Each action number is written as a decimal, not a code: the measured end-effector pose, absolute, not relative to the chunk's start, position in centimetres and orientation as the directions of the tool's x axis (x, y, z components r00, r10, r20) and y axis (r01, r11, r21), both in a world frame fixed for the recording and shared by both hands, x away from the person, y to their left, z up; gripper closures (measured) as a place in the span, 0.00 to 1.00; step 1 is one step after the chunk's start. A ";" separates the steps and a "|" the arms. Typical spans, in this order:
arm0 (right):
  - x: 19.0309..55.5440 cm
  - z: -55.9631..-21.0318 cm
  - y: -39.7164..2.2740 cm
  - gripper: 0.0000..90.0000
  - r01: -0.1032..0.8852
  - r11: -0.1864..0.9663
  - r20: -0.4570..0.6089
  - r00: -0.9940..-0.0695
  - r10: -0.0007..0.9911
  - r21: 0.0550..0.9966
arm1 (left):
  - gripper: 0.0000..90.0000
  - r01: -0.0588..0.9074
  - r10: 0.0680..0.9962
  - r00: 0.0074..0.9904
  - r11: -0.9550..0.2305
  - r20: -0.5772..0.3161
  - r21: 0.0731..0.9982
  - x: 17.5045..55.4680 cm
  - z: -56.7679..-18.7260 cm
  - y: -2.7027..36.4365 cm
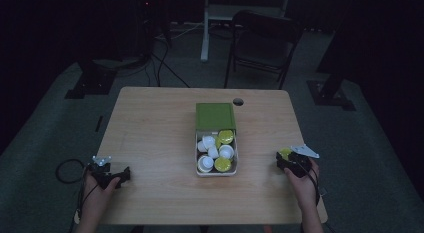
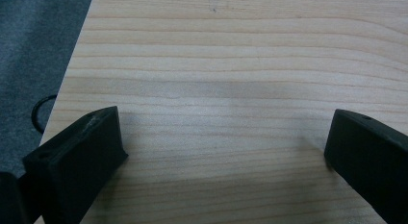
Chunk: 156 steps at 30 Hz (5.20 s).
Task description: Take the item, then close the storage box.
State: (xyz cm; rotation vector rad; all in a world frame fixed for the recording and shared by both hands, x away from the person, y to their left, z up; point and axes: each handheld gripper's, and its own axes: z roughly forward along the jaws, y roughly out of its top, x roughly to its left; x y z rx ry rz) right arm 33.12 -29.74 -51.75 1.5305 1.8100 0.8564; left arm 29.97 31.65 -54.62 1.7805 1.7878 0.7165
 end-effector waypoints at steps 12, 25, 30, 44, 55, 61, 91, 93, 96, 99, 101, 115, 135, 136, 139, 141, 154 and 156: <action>32.4 -52.8 -31.2 0.43 0.616 0.110 -0.057 -0.106 0.993 0.780 | 0.00 0.729 1.000 -0.007 -0.001 0.009 0.685 30.0 -54.6 31.6; 32.2 -53.5 -32.2 0.42 0.639 0.060 -0.018 -0.072 0.997 0.767 | 0.00 0.729 1.000 -0.008 0.000 0.008 0.685 30.0 -54.6 31.6; 32.3 -53.7 -32.2 0.39 0.649 0.065 -0.024 -0.071 0.997 0.758 | 0.00 0.729 1.000 -0.007 0.000 0.008 0.685 30.0 -54.6 31.6; 32.5 -53.1 -31.8 0.15 0.634 0.088 -0.020 -0.114 0.993 0.768 | 0.00 0.729 1.000 -0.007 0.000 0.008 0.685 30.0 -54.6 31.6; 32.7 -51.0 -31.3 0.15 0.591 0.095 -0.025 -0.125 0.992 0.801 | 0.00 0.729 1.000 -0.008 0.000 0.008 0.685 30.0 -54.6 31.6; 32.8 -50.1 -30.5 0.15 0.565 0.101 -0.010 -0.162 0.987 0.819 | 0.00 0.729 1.000 -0.007 0.000 0.008 0.685 30.0 -54.6 31.6; 32.7 -50.7 -25.9 0.14 0.556 0.130 0.098 -0.361 0.927 0.821 | 0.00 0.729 1.000 -0.008 0.000 0.008 0.685 30.0 -54.6 31.6; 32.6 -51.0 -25.7 0.14 0.563 0.145 0.090 -0.368 0.926 0.814 | 0.00 0.729 1.000 -0.007 0.000 0.008 0.685 30.0 -54.6 31.6; 32.6 -51.4 -25.5 0.14 0.573 0.150 0.094 -0.374 0.923 0.806 | 0.00 0.729 1.000 -0.007 0.000 0.008 0.685 30.0 -54.6 31.6; 32.5 -51.9 -25.3 0.14 0.573 0.151 0.103 -0.386 0.917 0.806 | 0.00 0.729 1.000 -0.007 0.000 0.008 0.685 30.0 -54.6 31.6; 32.4 -52.2 -25.1 0.13 0.570 0.166 0.091 -0.394 0.915 0.805 | 0.00 0.729 1.000 -0.007 0.000 0.008 0.685 30.0 -54.6 31.6; 32.3 -54.4 -23.6 0.13 0.602 0.261 0.045 -0.444 0.895 0.755 | 0.00 0.729 1.000 -0.007 0.000 0.008 0.684 30.0 -54.6 31.6; 32.4 -55.0 -23.7 0.13 0.607 0.335 0.007 -0.489 0.872 0.721 | 0.00 0.730 1.000 -0.007 0.001 0.007 0.684 30.0 -54.6 31.6; 32.4 -55.0 -23.7 0.13 0.607 0.335 0.007 -0.490 0.872 0.721 | 0.00 0.730 1.000 -0.007 0.000 0.007 0.684 30.0 -54.6 31.6; 32.4 -55.0 -23.7 0.13 0.607 0.335 0.007 -0.490 0.872 0.721 | 0.00 0.731 1.000 0.010 -0.012 0.007 0.683 29.9 -54.6 31.7; 32.4 -55.0 -23.7 0.13 0.607 0.335 0.007 -0.489 0.872 0.721 | 0.00 0.730 0.999 0.042 -0.035 0.007 0.683 29.8 -54.6 31.8; 32.4 -55.0 -23.6 0.13 0.610 0.329 0.007 -0.481 0.877 0.721 | 0.00 0.703 0.966 0.255 -0.207 0.031 0.680 29.5 -54.5 30.4; 32.4 -54.9 -23.6 0.13 0.613 0.331 0.006 -0.481 0.877 0.717 | 0.00 0.686 0.956 0.291 -0.237 0.039 0.688 29.5 -54.2 29.5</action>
